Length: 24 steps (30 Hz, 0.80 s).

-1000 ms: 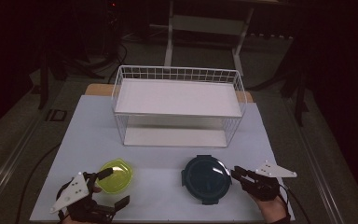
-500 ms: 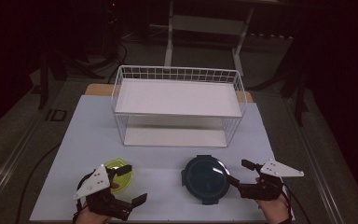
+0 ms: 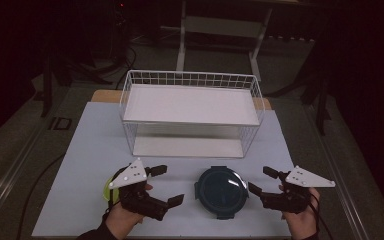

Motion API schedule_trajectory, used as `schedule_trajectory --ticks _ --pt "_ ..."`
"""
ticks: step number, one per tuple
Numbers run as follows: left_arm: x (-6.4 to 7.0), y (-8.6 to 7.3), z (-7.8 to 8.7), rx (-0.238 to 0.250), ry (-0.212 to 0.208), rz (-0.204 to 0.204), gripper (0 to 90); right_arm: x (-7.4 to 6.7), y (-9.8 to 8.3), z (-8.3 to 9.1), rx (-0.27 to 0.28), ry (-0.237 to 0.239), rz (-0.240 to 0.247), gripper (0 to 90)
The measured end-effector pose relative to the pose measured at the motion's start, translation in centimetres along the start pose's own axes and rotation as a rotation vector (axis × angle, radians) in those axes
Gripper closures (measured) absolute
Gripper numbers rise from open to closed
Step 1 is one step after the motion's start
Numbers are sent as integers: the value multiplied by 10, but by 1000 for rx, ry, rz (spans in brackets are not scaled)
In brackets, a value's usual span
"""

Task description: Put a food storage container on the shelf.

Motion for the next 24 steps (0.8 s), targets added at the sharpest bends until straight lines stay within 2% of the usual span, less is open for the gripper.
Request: schedule_trajectory --ticks 2,4,7,10,11,13,14,16,19,22,24 --pt "-1 -2 -11 -33 -4 5 0 3 1 -1 -5 1 -9 200" --pt "-1 -5 -22 -63 -21 35 0 5 0 -2 -23 12 -28 186" --pt "-1 -11 -38 -88 -48 106 1 4 -5 -5 -63 35 -79 134" --pt "-6 -21 -51 -123 -46 152 1 4 -12 -8 -90 36 -105 105" --pt "-8 -24 -54 -127 -48 174 2 4 -13 -9 -89 52 -123 104" --pt "-13 -30 -59 -136 -46 234 14 5 -18 -12 -107 56 -155 105" --pt "-15 -34 -62 -144 -48 259 23 5 -22 -13 -121 77 -179 105" --pt "-20 -40 -65 -164 -37 295 33 7 -27 -15 -141 95 -221 139" --pt "-28 -48 -70 -186 -20 354 60 11 -34 -18 -170 122 -286 143" --pt "-36 -56 -74 -207 6 437 129 14 -41 -21 -211 149 -359 181" --pt "-39 -65 -77 -254 19 487 140 16 -46 -24 -245 160 -406 236"
Point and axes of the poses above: each handheld gripper's, and its own axes: z roughly backward along the jaws, y roughly out of its top, x roughly to its right, the point moved 9 cm from there along -z, roughly forward along the jaws, and after that the axes turned 4 degrees about x, right-handed, at the moved point
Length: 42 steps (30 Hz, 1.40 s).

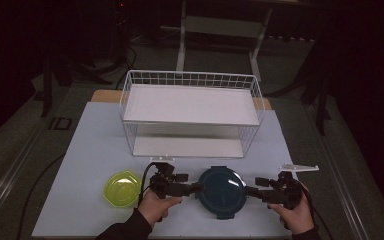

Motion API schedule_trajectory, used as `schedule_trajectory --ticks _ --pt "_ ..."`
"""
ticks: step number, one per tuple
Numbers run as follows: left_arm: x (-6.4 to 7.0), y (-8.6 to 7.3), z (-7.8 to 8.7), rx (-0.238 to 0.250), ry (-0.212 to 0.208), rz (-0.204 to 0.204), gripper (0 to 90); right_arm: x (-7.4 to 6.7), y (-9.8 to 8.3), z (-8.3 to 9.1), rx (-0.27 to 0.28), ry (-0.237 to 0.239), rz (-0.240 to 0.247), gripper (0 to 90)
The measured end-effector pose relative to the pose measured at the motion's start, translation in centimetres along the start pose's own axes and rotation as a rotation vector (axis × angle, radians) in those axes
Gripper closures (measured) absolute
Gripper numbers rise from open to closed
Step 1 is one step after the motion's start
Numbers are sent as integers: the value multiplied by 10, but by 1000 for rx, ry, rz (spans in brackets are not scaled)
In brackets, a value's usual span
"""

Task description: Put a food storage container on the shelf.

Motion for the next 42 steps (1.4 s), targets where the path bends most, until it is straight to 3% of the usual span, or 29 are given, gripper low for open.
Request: schedule_trajectory --ticks 5,11,17,23,26,35,39,42 --pt "-7 -9 -9 -61 -2 85 139 8 -5 -7 -65 31 -128 288" --pt "-13 -13 -13 -95 -28 218 214 17 -10 -12 -118 45 -217 348" --pt "-13 -19 -19 -133 -30 249 348 22 -14 -15 -176 55 -308 413" --pt "-12 -22 -22 -141 -57 278 456 21 -18 -19 -215 74 -360 491" --pt "-12 -22 -21 -140 -60 281 477 21 -18 -20 -221 75 -378 521" --pt "-15 -22 -22 -150 -84 351 510 20 -20 -22 -237 87 -419 493" --pt "-15 -22 -22 -163 -98 360 518 21 -22 -24 -234 121 -463 504" --pt "-15 -22 -22 -163 -98 362 521 20 -22 -24 -229 112 -468 505"
Point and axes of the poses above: each handheld gripper's, and its own axes: z roughly backward along the jaws, y roughly out of its top, x roughly to its right, the point moved 9 cm from there along -z, roughly forward along the jaws, and after that the axes turned 4 degrees about x, right-handed, at the moved point
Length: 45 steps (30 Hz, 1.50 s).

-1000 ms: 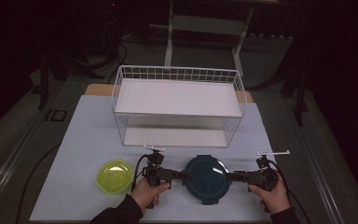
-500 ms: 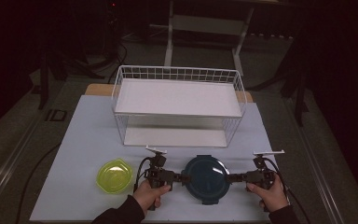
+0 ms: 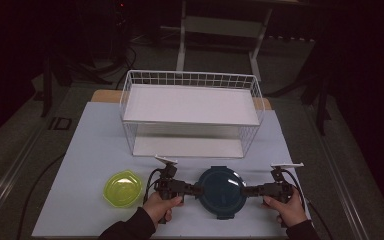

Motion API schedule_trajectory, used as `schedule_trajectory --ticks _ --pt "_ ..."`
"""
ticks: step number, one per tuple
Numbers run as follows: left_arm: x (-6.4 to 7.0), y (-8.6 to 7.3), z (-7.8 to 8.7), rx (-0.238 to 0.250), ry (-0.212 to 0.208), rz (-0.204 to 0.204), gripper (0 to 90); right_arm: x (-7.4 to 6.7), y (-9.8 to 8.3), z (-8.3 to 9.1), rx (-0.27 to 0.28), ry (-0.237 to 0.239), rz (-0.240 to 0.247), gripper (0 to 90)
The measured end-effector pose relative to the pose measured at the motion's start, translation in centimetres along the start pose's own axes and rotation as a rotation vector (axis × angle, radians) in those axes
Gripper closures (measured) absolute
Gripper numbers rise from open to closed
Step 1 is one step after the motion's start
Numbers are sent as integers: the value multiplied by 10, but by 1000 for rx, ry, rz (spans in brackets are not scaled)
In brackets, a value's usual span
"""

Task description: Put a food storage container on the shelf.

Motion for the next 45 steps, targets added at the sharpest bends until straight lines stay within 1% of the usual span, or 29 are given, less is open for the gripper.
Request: schedule_trajectory --ticks 3,5,7,10,11,12,14,15,18,20,21,23,24,25,26,27,28,30,31,32,33,34,36,37,40,45 --pt "1 -1 0 2 1 -2 524 -1 -1 0 18 -7 -11 509" --pt "1 -1 1 1 1 -10 526 -1 -1 0 20 -10 -8 513" --pt "3 -3 2 4 6 -26 526 -2 -1 0 25 -12 -10 518" --pt "7 -5 2 11 23 -64 526 -3 -2 2 29 -32 -2 524" --pt "8 -5 3 10 24 -69 526 -4 -3 2 30 -35 5 526" --pt "9 -5 3 9 25 -69 526 -4 -3 3 31 -39 6 527" --pt "10 -5 4 3 19 -57 526 -6 -5 4 27 -43 6 532" --pt "11 -6 4 -1 16 -62 527 -7 -5 5 26 -45 12 535" --pt "14 -7 5 -5 19 -74 528 -8 -7 6 26 -40 15 539" --pt "15 -7 5 -7 16 -71 528 -8 -7 7 26 -37 14 541" --pt "16 -6 6 -3 11 -56 528 -9 -8 7 30 -32 18 542" --pt "16 -2 9 9 7 -59 528 -11 -9 7 29 -33 34 544" --pt "19 -1 9 3 18 -74 526 -13 -9 7 33 -31 38 545" --pt "19 -1 9 3 41 -91 487 -18 -9 6 26 -23 56 554" --pt "19 -2 9 -6 46 -87 473 -22 -9 6 25 -11 63 554" --pt "18 -2 8 -13 45 -75 471 -25 -8 6 29 -39 90 554" --pt "16 -4 5 -22 50 -55 467 -26 -6 7 35 -56 88 555" --pt "14 -7 2 -27 52 -62 459 -25 -2 7 40 -77 87 556" --pt "14 -8 2 -30 49 -58 459 -24 -2 7 34 -75 76 557" --pt "14 -8 2 -30 49 -58 460 -24 -2 7 34 -75 76 557" --pt "14 -6 4 -24 37 -61 460 -24 -3 7 33 -76 78 557" --pt "15 -5 6 -20 34 -60 467 -24 -4 6 35 -64 72 557" --pt "19 -1 9 -11 38 -73 470 -26 -3 7 44 -56 72 557" --pt "21 1 11 -7 40 -82 472 -28 -1 8 52 -52 79 557" --pt "29 6 16 6 29 -89 482 -35 4 12 64 -40 90 557" --pt "37 13 22 22 29 -106 483 -44 10 18 85 -32 101 558"
Point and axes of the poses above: each handheld gripper's, and its own axes: z roughly backward along the jaws, y roughly out of its top, x roughly to its right, the point moved 9 cm from there along -z, roughly forward along the jaws, and after that the axes turned 4 degrees about x, right-handed, at the moved point
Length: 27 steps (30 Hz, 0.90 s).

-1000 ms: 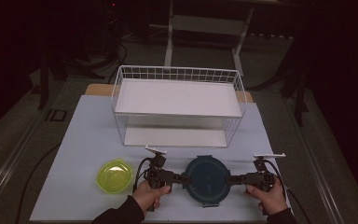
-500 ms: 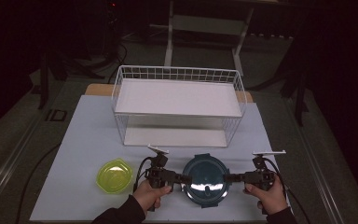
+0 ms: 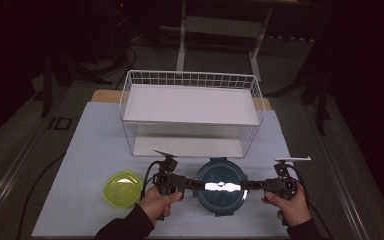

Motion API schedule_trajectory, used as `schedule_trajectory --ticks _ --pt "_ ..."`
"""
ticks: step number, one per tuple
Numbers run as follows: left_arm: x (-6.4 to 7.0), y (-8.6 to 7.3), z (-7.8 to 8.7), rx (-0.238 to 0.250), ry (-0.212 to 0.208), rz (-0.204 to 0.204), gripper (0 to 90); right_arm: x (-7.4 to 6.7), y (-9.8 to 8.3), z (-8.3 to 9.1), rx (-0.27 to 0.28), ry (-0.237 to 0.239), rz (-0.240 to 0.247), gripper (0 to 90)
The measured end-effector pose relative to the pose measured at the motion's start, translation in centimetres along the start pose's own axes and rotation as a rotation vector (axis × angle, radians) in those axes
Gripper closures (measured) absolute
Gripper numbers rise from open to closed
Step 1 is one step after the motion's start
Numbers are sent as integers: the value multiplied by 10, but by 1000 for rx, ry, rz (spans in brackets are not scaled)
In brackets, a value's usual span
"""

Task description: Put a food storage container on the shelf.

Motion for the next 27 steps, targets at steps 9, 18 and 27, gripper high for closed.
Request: schedule_trajectory --ticks 9,18,27 --pt "5 7 12 -4 9 -16 484 -12 8 -1 2 3 16 557" --pt "19 22 28 17 11 -50 485 -31 22 5 20 8 52 558" --pt "32 40 49 49 10 -68 485 -55 45 9 28 5 87 558"
Point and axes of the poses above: each handheld gripper's, and its own axes: z roughly backward along the jaws, y roughly out of its top, x roughly to its right, the point moved 9 cm from there along -z, roughly forward along the jaws, and after that the axes turned 4 degrees about x, right-handed, at the moved point
